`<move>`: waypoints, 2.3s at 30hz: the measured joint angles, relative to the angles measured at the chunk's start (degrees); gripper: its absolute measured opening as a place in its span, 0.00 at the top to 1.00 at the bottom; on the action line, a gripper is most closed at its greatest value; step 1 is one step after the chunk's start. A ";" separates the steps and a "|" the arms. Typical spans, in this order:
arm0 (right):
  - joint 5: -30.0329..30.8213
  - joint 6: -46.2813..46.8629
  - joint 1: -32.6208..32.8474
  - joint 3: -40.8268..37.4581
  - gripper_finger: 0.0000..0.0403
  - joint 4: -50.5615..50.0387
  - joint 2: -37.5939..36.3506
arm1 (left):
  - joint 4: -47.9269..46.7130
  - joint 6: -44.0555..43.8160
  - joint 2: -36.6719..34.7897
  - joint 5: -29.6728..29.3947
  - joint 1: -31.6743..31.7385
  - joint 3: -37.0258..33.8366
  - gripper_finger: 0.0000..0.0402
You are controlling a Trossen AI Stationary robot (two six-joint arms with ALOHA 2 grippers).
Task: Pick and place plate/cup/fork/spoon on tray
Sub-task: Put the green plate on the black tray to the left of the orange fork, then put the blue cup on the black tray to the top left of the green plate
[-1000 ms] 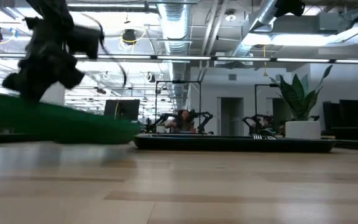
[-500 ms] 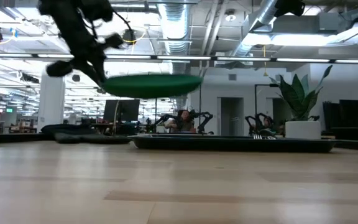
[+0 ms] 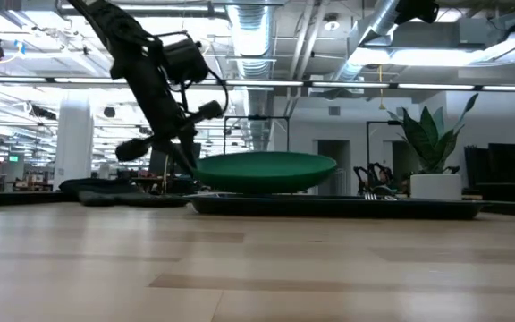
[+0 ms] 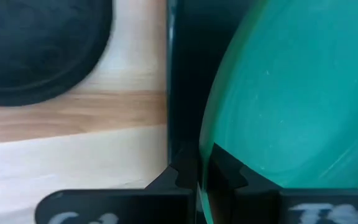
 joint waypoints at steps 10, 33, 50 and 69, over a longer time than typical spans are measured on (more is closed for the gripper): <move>0.00 0.00 0.00 0.00 0.57 0.00 0.00 | 2.71 -0.92 4.27 0.92 0.02 0.02 1.00; -0.02 -0.02 0.00 0.00 0.58 0.00 -0.02 | 4.92 -1.14 4.26 2.51 0.17 0.02 0.98; -0.03 -0.19 0.00 0.00 0.58 -0.04 -0.02 | 6.71 -0.61 4.26 2.15 0.17 0.02 0.91; -0.04 -0.17 0.00 0.02 0.58 -0.05 -0.02 | 6.61 3.37 4.23 11.14 0.18 0.04 0.71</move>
